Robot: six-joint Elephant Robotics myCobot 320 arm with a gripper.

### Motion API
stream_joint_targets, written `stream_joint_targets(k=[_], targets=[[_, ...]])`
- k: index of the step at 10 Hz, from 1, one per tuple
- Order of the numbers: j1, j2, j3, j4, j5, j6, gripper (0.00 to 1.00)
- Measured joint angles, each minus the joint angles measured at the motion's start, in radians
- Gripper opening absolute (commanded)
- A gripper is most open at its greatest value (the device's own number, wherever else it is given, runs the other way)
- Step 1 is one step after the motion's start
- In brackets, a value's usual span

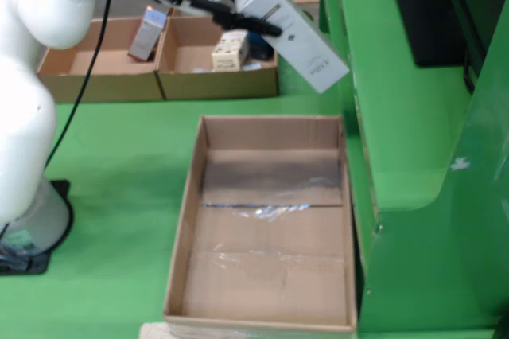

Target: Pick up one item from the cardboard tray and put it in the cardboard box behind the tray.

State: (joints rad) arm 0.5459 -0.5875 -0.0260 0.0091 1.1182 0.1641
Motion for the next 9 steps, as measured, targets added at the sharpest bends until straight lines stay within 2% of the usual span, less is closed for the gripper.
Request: stream_joint_targets(k=[1, 2, 4, 9], targets=[[0.097, -0.072, 0.000, 0.106, -0.098, -0.103, 0.00], [0.118, -0.077, -0.002, 0.163, -0.140, -0.152, 0.00], [0.173, -0.077, 0.000, 0.247, -0.158, -0.212, 0.00], [0.368, 0.080, 0.003, 0.071, 0.031, -0.126, 0.00]])
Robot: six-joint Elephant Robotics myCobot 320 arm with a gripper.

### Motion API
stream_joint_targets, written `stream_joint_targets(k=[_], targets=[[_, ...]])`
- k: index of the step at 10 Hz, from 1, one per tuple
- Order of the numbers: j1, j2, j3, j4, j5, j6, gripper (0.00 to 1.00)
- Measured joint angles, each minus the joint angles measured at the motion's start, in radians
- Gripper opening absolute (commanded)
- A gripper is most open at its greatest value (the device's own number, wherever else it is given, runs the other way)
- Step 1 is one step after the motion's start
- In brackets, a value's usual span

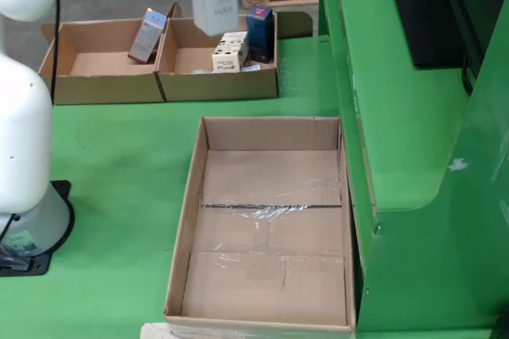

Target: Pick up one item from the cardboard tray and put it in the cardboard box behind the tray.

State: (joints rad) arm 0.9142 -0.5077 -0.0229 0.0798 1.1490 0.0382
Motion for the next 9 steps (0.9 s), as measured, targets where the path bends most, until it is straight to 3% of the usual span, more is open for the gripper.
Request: stream_joint_targets(k=[4, 9], targets=[[0.133, 0.149, 0.001, -0.192, 0.038, 0.034, 0.00], [0.356, 0.210, 0.003, -0.413, 0.066, 0.068, 0.00]])
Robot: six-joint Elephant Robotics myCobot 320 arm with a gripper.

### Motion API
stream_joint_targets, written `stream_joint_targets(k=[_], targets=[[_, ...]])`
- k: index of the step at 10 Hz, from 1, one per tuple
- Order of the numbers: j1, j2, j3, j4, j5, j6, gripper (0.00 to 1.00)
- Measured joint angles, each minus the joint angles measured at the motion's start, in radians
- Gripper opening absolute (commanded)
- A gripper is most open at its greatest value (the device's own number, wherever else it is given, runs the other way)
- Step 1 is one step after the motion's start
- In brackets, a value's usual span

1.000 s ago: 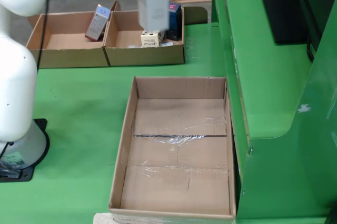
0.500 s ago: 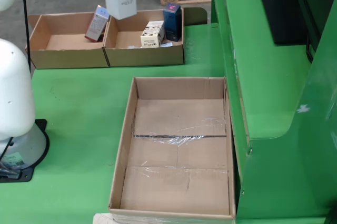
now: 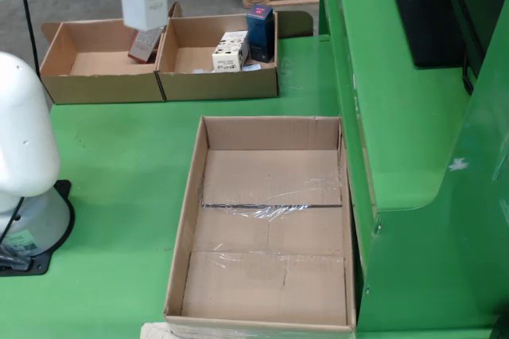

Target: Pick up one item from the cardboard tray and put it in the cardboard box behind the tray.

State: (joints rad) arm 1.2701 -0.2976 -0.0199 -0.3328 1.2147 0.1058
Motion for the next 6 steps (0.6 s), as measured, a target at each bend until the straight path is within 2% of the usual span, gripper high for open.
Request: stream_joint_targets(k=[3, 6], targets=[[0.140, 0.008, -0.002, -0.138, 0.009, 0.012, 0.00], [0.273, 0.037, -0.002, -0.276, -0.029, 0.055, 0.00]])
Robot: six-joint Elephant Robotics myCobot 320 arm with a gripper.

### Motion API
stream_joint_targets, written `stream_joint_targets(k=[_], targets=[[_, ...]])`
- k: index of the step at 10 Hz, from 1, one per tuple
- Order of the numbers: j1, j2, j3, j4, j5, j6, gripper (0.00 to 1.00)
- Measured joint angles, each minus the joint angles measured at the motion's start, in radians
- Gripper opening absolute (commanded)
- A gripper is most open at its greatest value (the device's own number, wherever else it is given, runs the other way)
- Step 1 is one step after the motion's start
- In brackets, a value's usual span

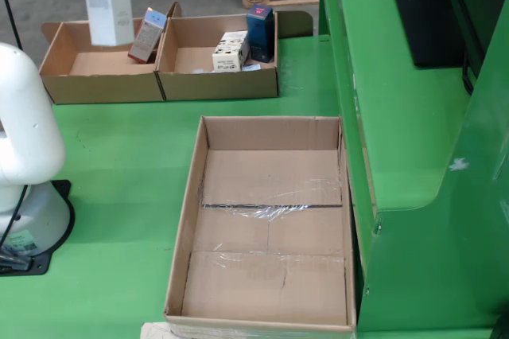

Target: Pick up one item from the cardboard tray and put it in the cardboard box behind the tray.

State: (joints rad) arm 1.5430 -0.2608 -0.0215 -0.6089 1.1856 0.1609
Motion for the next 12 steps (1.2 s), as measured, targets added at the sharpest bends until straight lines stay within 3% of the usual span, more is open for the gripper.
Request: stream_joint_targets(k=[6, 12], targets=[[0.207, -0.038, 0.002, -0.273, 0.003, 0.028, 0.00], [0.310, -0.301, 0.002, -0.043, -0.046, -0.021, 0.00]])
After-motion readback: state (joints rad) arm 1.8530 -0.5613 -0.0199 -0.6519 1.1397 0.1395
